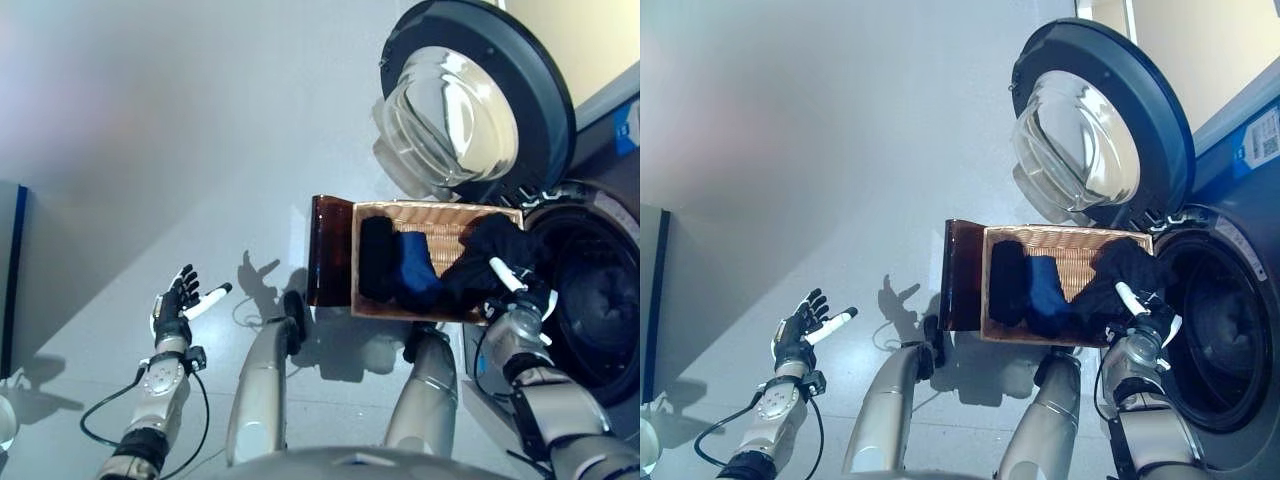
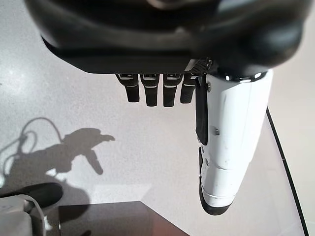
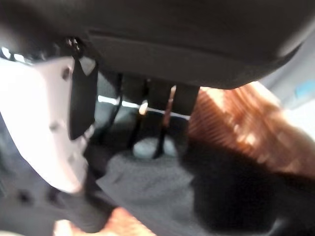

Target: Pick up the clothes and place them into the washing machine

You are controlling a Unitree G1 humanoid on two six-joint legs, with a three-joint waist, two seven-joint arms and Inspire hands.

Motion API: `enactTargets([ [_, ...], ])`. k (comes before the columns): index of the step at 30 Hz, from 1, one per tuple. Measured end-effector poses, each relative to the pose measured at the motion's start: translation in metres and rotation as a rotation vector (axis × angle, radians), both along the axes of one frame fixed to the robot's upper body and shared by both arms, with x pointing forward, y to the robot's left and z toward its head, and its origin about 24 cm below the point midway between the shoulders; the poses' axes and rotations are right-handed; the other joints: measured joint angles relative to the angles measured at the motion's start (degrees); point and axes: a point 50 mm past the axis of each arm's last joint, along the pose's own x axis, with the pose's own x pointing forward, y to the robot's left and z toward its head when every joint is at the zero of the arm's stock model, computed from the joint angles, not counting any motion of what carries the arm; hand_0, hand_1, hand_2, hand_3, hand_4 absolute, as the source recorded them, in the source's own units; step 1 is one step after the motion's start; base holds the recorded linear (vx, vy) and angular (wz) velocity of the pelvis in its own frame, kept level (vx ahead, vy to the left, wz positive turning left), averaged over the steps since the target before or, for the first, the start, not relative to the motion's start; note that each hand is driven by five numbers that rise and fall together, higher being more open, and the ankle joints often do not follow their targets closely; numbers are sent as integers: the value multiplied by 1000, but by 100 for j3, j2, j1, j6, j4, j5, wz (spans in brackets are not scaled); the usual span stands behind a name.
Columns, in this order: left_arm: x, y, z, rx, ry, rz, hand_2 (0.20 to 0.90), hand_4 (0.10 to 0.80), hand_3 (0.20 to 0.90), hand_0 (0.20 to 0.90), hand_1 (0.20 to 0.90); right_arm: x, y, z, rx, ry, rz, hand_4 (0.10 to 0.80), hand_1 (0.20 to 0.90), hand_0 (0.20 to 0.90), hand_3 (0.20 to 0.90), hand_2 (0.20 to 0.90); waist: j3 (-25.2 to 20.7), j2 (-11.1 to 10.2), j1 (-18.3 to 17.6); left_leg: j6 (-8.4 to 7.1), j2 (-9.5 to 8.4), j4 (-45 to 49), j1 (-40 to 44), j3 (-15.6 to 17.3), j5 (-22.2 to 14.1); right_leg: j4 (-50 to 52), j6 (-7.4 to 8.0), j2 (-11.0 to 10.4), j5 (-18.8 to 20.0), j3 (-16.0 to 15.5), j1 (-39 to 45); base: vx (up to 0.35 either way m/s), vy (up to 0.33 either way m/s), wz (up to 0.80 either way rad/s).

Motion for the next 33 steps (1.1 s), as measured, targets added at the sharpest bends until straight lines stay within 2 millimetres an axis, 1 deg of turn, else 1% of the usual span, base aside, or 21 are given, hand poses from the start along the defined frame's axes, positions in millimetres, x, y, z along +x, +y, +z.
enactTargets([
  [2,0,0,0,-4,-1,0,900,800,900,900,900,0,3,-1,168,-181,-125,300,200,200,200,200,-1,1,-34,-8,0,-61,15,0,23,-24,-2,9,0,-4,0,54,2,-1],
  [3,0,-1,-1,-10,2,1,900,800,900,900,900,-2,5,-3,275,-306,-233,300,200,200,200,200,-1,1,-56,-8,0,-58,33,0,23,-28,-3,8,1,-4,22,52,7,0],
  [5,0,-3,-2,-21,2,-17,900,800,900,900,900,-6,8,-8,382,-414,-351,300,200,200,200,200,0,0,-92,1,-1,-55,93,-1,14,-51,-2,6,0,-6,104,45,8,1],
  [8,0,-3,-3,-50,1,3,900,800,900,900,900,-7,14,-11,456,-512,-445,300,200,200,200,200,-1,3,-146,26,-6,-48,134,-1,-5,-71,-2,1,2,-8,161,0,0,0],
  [10,0,-4,-2,-57,-3,6,900,800,900,900,900,-8,14,-10,473,-545,-487,300,200,200,200,200,-3,4,-142,33,-7,-52,146,2,-12,-74,-2,-1,2,-6,165,0,0,0],
  [12,-1,-5,-4,-74,-3,16,900,800,900,900,900,-10,9,-8,496,-601,-564,300,200,200,200,200,-5,8,-145,34,-5,-66,147,2,-13,-76,-1,2,2,-8,162,0,0,0],
  [16,-1,-5,-4,-87,-4,26,900,800,900,900,900,-14,-3,0,462,-626,-617,300,200,200,200,200,-6,9,-150,24,-4,-73,147,11,-14,-104,3,5,5,-9,165,0,0,0],
  [19,-1,-5,-4,-86,-4,27,900,800,900,900,900,-13,-13,9,441,-651,-646,300,200,200,200,200,-8,12,-147,13,-4,-73,147,22,-10,-125,7,5,9,-9,167,0,0,0],
  [23,-1,-4,-4,-84,-3,31,900,800,900,900,900,-15,-37,29,363,-648,-654,300,200,200,200,200,-11,16,-131,16,-6,-73,147,28,-12,-145,18,6,16,-11,173,0,0,0],
  [24,-1,-5,-4,-83,-4,28,900,800,900,900,900,-15,-45,36,310,-622,-628,608,631,631,631,631,-11,16,-123,16,-6,-73,147,28,-12,-147,20,7,17,-12,174,0,0,0],
  [25,-1,-4,-4,-83,-2,30,900,800,900,900,900,-15,-49,40,271,-603,-600,800,900,900,900,900,-10,15,-123,16,-6,-73,147,29,-12,-147,20,8,18,-12,173,0,0,0],
  [26,-1,-4,-4,-82,-2,30,900,800,900,900,900,-17,-52,41,242,-583,-578,800,900,900,900,900,-10,15,-134,16,-5,-71,147,28,-12,-147,21,11,18,-11,174,-31,-18,-1],
  [27,-1,-4,-4,-80,-4,26,900,800,900,900,900,-17,-55,45,153,-508,-483,800,900,900,900,900,-9,13,-128,16,-2,-71,147,28,-12,-144,21,14,18,-11,175,-34,-17,-1],
  [29,-1,-5,-3,-78,-4,24,900,800,900,900,900,-15,-56,46,54,-417,-364,800,900,900,900,900,-8,12,-136,16,0,-65,147,28,-12,-141,21,16,18,-10,176,-17,-8,0],
  [31,0,-5,-3,-73,-5,20,900,800,900,900,900,-11,-48,43,-112,-217,-169,800,900,900,900,900,-6,9,-146,16,5,-61,148,28,-12,-137,20,19,18,-11,178,0,0,0],
  [33,0,-5,-3,-73,-5,20,900,800,900,900,900,-8,-41,40,-142,-154,-130,800,900,900,900,900,-6,9,-163,16,7,-57,150,29,-12,-136,17,21,23,-10,178,0,0,0],
])
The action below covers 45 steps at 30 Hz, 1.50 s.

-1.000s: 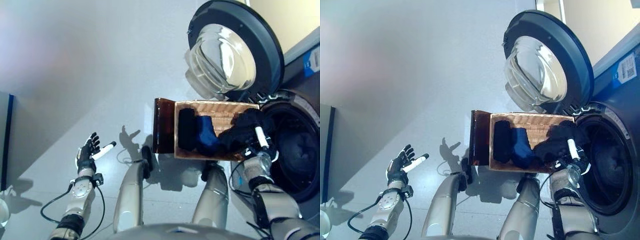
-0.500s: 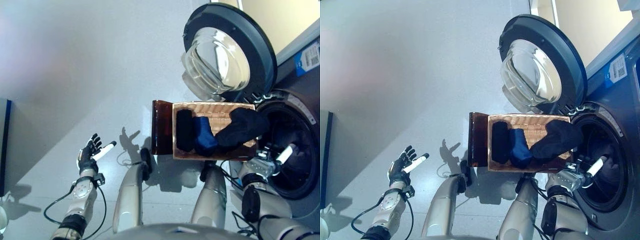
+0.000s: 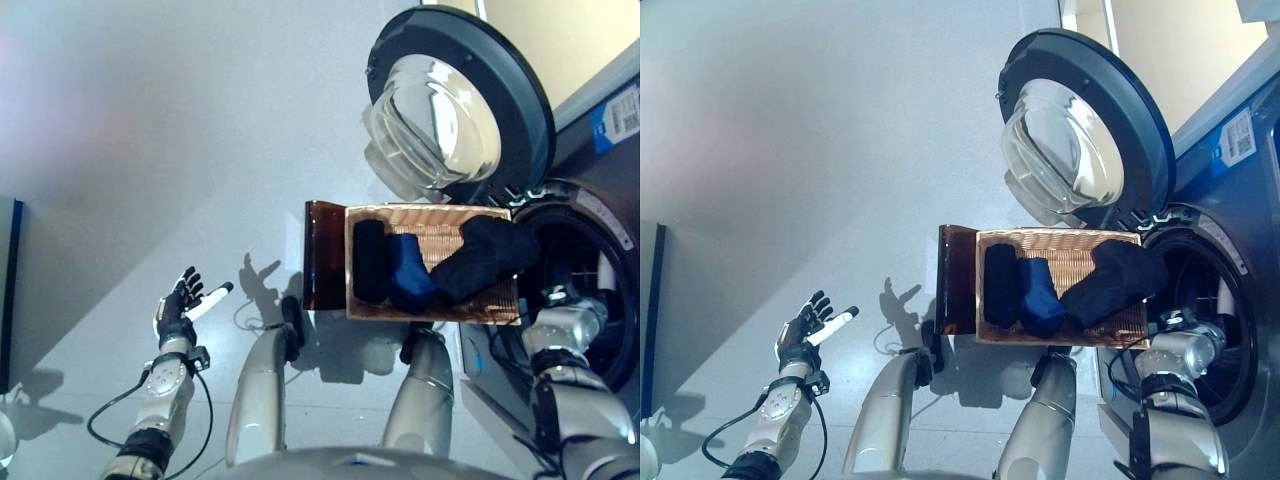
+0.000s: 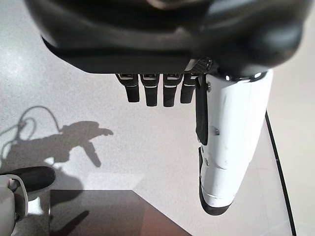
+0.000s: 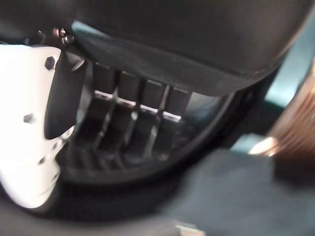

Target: Pick up the clothes and place them into the washing machine

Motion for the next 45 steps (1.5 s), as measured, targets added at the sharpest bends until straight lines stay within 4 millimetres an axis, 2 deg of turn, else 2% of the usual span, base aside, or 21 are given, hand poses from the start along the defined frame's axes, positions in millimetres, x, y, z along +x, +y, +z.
enactTargets([
  [4,-1,0,0,8,1,-1,900,800,900,900,900,7,22,-9,-158,185,159,800,900,900,900,900,5,-8,11,-1,5,-1,3,-4,1,6,-2,4,3,-1,7,0,0,0],
  [7,-1,1,0,24,2,-4,900,800,900,900,900,16,50,-15,-317,311,321,800,900,900,900,900,10,-15,35,-1,3,9,3,-6,1,13,-2,0,3,-4,10,0,0,0],
  [8,-1,1,0,29,2,-3,900,800,900,900,900,17,54,-16,-366,349,346,800,900,900,900,900,10,-16,42,-1,3,10,2,-7,1,13,-2,0,3,-6,16,0,0,0],
  [10,-2,5,1,53,1,22,900,800,900,900,900,21,70,-10,-631,465,459,800,900,900,900,900,27,-41,42,-1,1,12,2,-19,1,11,-2,-4,3,-20,27,0,0,0],
  [11,-2,6,1,56,1,30,900,800,900,900,900,22,72,-9,-679,477,476,800,900,900,900,900,30,-46,36,-1,3,13,2,-27,1,10,-2,-4,2,-34,38,2,-11,5],
  [12,-1,9,1,75,7,34,900,800,900,900,900,23,74,-9,-814,549,517,800,900,900,900,900,31,-47,35,-1,3,14,4,-63,1,0,-1,-8,2,-84,89,0,-6,10],
  [14,-1,11,4,94,-9,37,900,800,900,900,900,23,72,-8,-972,655,547,800,900,900,900,900,43,-67,69,6,1,11,-3,-94,-1,-10,-3,-20,-3,-130,128,-4,4,11],
  [16,-3,14,3,104,-6,44,900,800,900,900,900,27,70,-6,-1034,706,531,800,900,900,900,900,47,-73,58,17,1,14,-46,-96,-8,-9,-3,-27,-3,-144,102,-3,20,6],
  [21,-3,16,4,111,-6,64,900,800,900,900,900,28,59,-8,-1016,820,455,800,900,900,900,900,49,-75,84,10,-7,29,-87,-80,4,-22,-2,-47,-3,-161,86,1,6,2],
  [26,-3,17,5,117,-6,75,900,800,900,900,900,28,63,-3,-1100,847,433,800,900,900,900,900,49,-76,50,10,-2,27,-97,-78,-1,-25,-2,-40,-3,-161,73,0,0,0],
  [29,-2,16,6,140,-11,53,900,800,900,900,900,27,62,5,-1344,915,440,800,900,900,900,900,48,-75,43,9,5,39,-114,-64,-3,-25,-2,-39,-3,-152,40,0,0,0],
  [32,-2,16,6,144,-13,51,900,800,900,900,900,26,48,17,-1616,1000,441,800,900,900,900,900,51,-73,60,25,5,103,-194,-64,-14,0,3,-47,3,-139,-21,0,0,0],
  [34,-3,17,6,144,-9,52,900,800,900,900,900,25,40,25,-1722,1033,429,800,900,900,900,900,51,-73,62,28,3,110,-191,-65,-21,-5,2,-47,3,-137,-14,0,0,0],
  [39,-2,16,7,142,-30,35,900,800,900,900,900,18,22,29,-1967,1177,449,800,900,900,900,900,50,-72,74,25,4,102,-190,-66,-22,-5,4,-45,2,-136,-13,0,0,0],
  [45,-2,15,7,141,-41,30,900,800,900,900,900,15,16,31,-2084,1230,476,800,900,900,900,900,51,-72,46,24,4,108,-190,-60,-28,-9,4,-42,2,-135,-17,0,0,0],
])
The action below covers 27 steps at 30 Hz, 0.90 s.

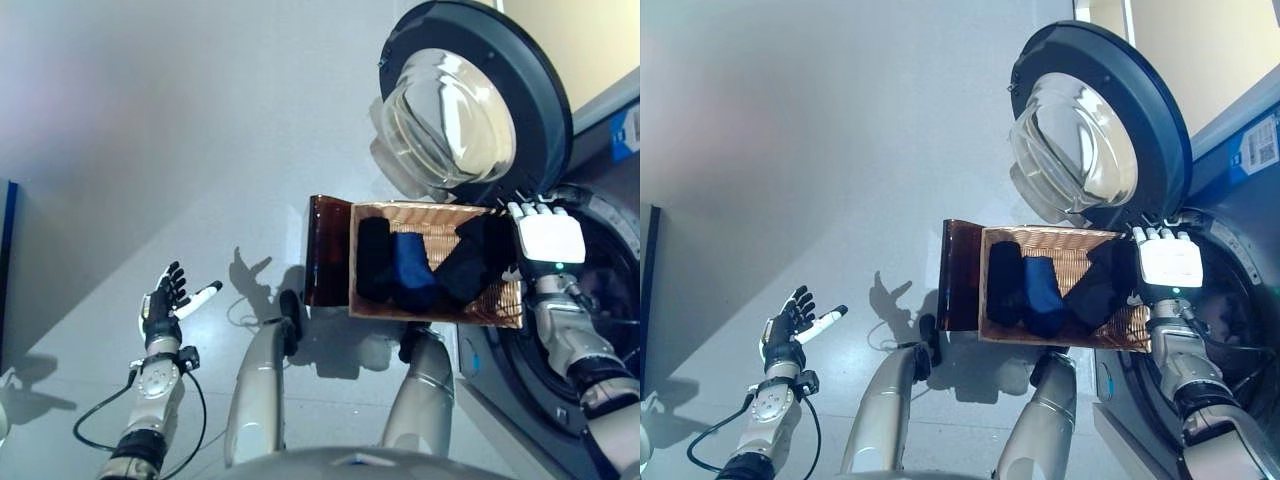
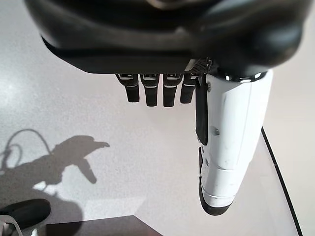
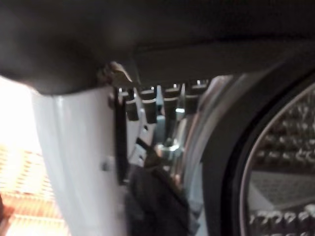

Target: Pick up the clothes and place them into the washing machine

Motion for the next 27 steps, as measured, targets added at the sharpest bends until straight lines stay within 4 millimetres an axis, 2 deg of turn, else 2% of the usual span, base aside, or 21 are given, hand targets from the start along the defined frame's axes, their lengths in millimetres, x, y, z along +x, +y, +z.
enactTargets([
  [9,0,-3,-1,-15,2,-15,900,800,900,900,900,-4,5,-21,-55,122,29,800,900,900,900,900,0,0,11,3,3,30,5,10,-7,17,0,2,1,21,-3,0,0,0],
  [13,0,-2,-1,-19,0,-11,900,800,900,900,900,-3,12,-28,-49,142,49,800,900,900,900,900,0,0,10,9,10,101,6,16,-44,46,0,4,0,54,-1,0,1,-1],
  [21,0,-3,0,-11,-15,-4,900,800,900,900,900,-4,35,-61,-7,234,41,800,900,900,900,900,-1,0,15,-7,7,137,8,19,-62,100,1,-5,0,83,-14,0,0,0],
  [24,0,-5,0,-8,-16,-12,900,800,900,900,900,-3,41,-65,-3,236,51,800,900,900,900,900,-2,3,32,-12,2,177,-19,20,-83,123,1,-11,0,108,-48,-21,15,-1],
  [27,2,-7,1,-8,-21,-25,900,800,900,900,900,3,42,-60,-37,228,51,800,900,900,900,900,-7,16,49,15,5,342,-202,7,-100,268,6,-6,-2,179,-236,21,4,-1],
])
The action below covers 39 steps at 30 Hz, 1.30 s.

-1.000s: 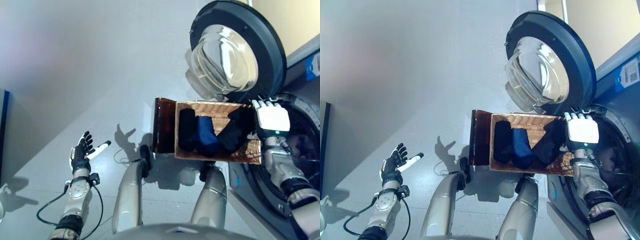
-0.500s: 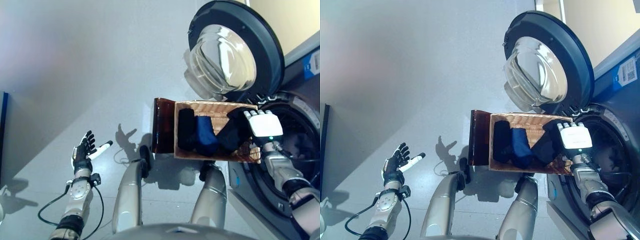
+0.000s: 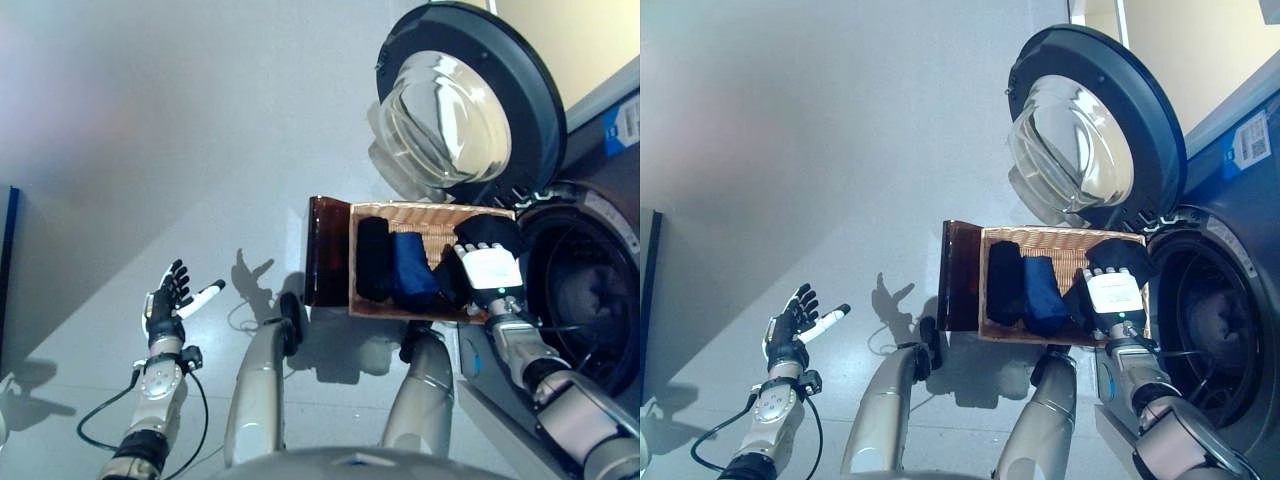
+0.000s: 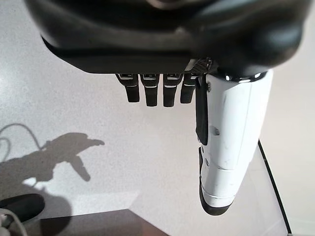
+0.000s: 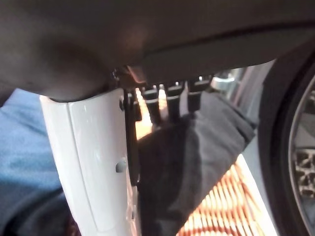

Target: Pick up the clothes and place them into the washing machine

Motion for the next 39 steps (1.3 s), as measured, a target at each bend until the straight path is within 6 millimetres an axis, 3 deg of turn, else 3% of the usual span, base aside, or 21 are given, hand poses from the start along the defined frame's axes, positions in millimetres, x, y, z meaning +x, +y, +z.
enactTargets([
  [6,-1,0,0,1,2,-2,900,800,900,900,900,0,-11,4,-80,-9,-63,800,900,900,900,900,-10,22,127,-27,4,242,-80,-42,-170,253,23,-81,-165,4,-57,-18,4,3],
  [13,-2,0,-1,2,5,-5,900,800,900,900,900,5,-16,15,-184,-19,-30,800,900,900,900,900,-16,30,129,11,-5,257,-128,-52,-127,273,35,-68,-171,4,-69,11,-1,1],
  [28,-1,8,2,23,3,-5,900,800,900,900,900,3,-53,46,-366,10,-26,800,900,900,900,900,-23,45,135,2,8,552,-391,-49,-251,532,41,-91,-242,138,-379,2,-4,0],
  [39,-3,10,3,21,6,-14,900,800,900,900,900,7,-55,55,-394,1,-17,800,900,900,900,900,-29,72,148,17,96,1032,-726,-90,-417,910,23,-76,-334,267,-694,-4,-7,-1],
])
